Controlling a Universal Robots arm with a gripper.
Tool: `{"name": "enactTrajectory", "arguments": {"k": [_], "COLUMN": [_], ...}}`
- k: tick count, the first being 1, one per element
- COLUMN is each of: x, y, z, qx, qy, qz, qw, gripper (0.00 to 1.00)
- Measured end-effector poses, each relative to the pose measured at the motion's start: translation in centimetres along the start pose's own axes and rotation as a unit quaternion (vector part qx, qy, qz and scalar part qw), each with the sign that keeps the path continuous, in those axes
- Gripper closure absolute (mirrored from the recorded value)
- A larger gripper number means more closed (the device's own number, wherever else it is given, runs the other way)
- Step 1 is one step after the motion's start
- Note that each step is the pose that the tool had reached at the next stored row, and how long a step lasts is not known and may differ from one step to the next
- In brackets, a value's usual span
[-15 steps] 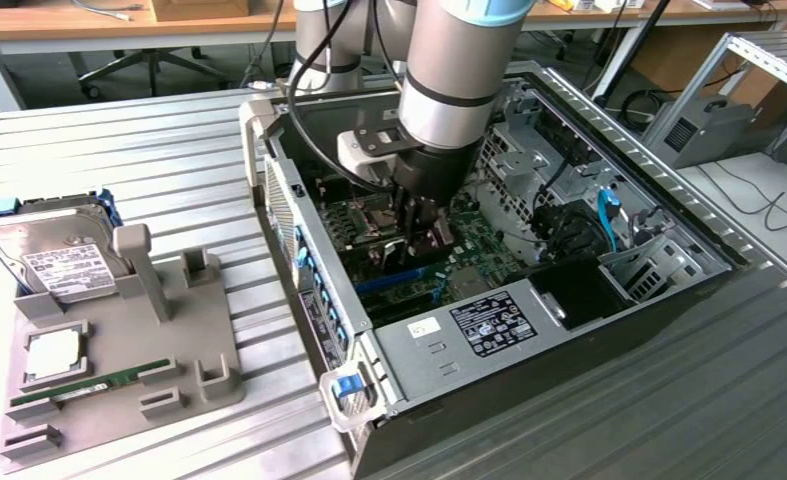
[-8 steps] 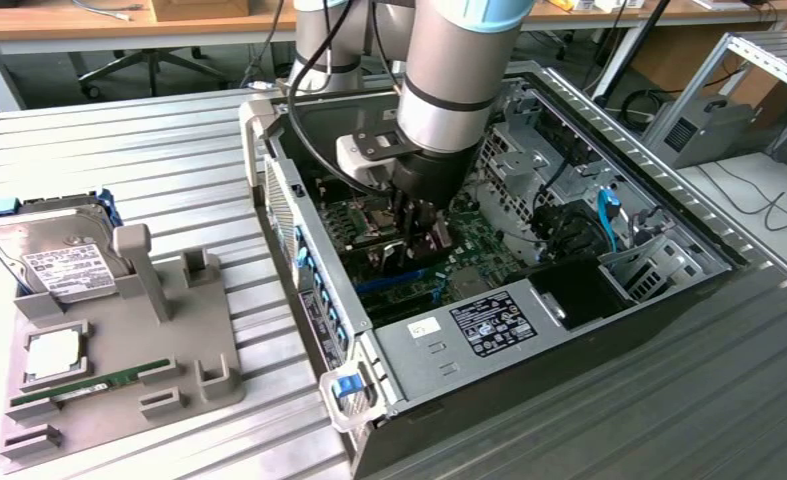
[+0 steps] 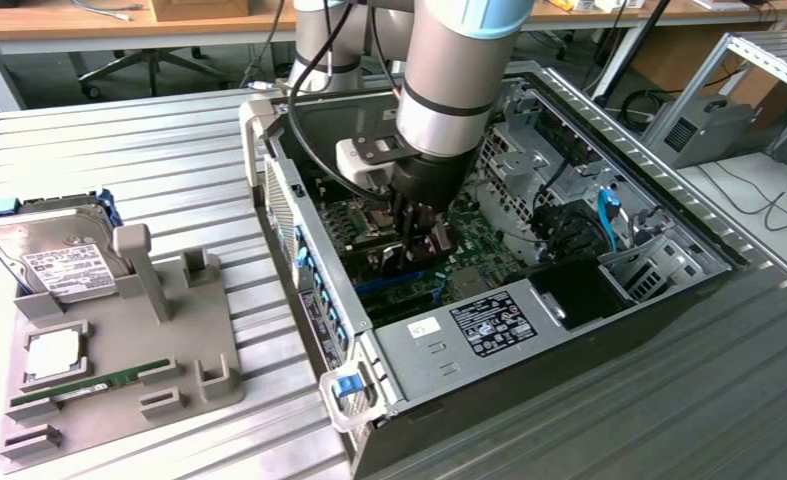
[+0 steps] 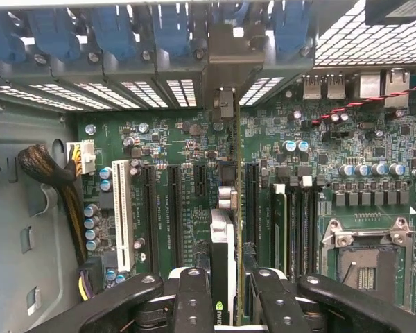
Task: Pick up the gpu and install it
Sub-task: 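Insert the gpu into the slot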
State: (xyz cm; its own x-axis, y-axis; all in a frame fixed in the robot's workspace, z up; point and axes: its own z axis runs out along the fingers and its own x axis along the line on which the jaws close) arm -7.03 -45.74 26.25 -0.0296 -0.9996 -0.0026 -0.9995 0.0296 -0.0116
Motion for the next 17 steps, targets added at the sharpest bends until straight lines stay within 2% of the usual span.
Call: {"name": "enactTrajectory", "arguments": {"k": [17], "x": [0.00], "y": [0.00], "z": [0.34], "qx": [0.0000], "qy": [-0.0002], "qz": [0.000], "qw": [1.0000], "gripper": [0.73]}}
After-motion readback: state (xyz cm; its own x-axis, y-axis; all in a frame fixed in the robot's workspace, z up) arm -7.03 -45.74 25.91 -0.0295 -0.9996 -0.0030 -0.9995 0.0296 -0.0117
